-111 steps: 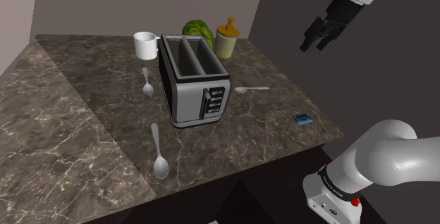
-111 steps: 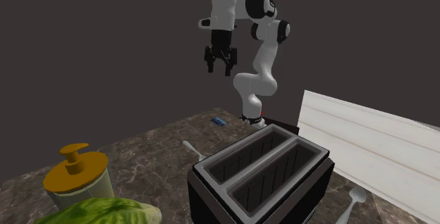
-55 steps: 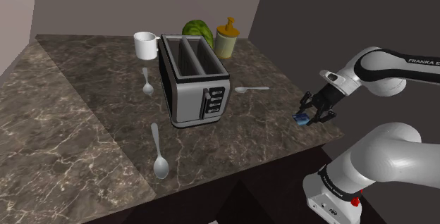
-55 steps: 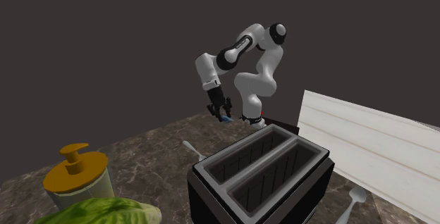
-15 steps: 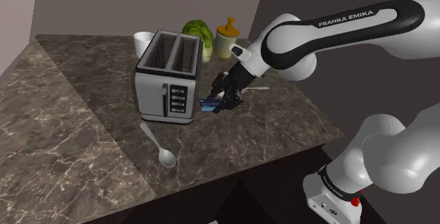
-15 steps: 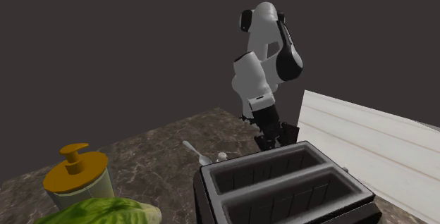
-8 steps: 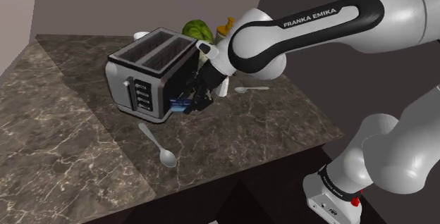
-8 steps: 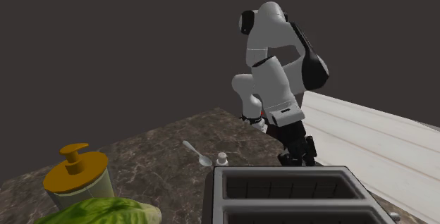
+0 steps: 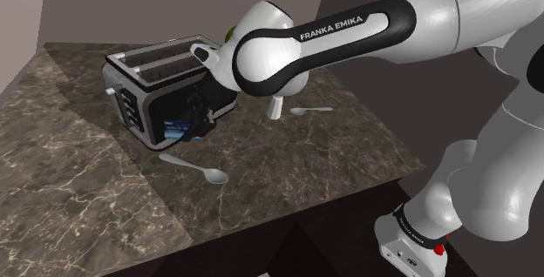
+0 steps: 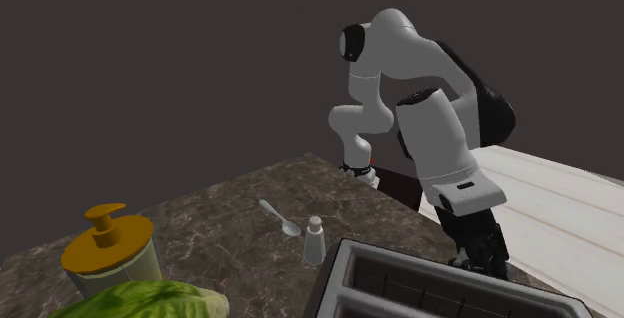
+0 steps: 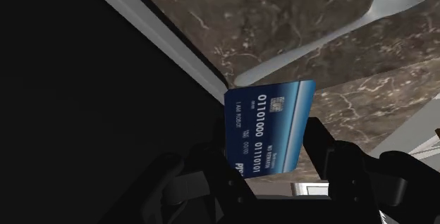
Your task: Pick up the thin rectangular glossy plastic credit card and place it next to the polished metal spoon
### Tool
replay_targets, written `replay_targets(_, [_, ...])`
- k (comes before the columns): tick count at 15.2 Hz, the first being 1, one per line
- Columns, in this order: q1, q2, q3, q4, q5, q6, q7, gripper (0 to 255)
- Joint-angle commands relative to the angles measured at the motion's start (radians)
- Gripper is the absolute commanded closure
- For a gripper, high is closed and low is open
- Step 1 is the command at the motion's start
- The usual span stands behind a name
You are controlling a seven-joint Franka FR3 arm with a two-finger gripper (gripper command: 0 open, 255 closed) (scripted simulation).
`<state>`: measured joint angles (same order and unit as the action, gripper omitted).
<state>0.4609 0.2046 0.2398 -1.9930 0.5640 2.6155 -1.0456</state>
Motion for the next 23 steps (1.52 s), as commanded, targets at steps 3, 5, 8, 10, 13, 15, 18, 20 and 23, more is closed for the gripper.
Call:
replay_targets(3, [0.052,0.138,-0.017,0.182,-0.099,-0.020,0.110,255])
replay_targets(5, [0.088,0.224,-0.033,0.307,-0.152,-0.047,0.169,255])
replay_targets(8, [0.088,0.242,-0.030,0.293,-0.141,-0.017,0.152,255])
replay_targets(10, [0.086,0.255,-0.026,0.285,-0.134,0.003,0.140,255])
replay_targets(13, [0.083,0.275,-0.019,0.275,-0.124,0.033,0.123,255])
replay_targets(15, [0.080,0.290,-0.014,0.269,-0.117,0.052,0.111,255])
replay_targets(18, [0.077,0.313,-0.007,0.262,-0.107,0.080,0.093,255])
replay_targets(20, [0.075,0.321,-0.004,0.260,-0.104,0.090,0.087,255])
replay_targets(23, [0.075,0.321,-0.004,0.260,-0.104,0.090,0.087,255])
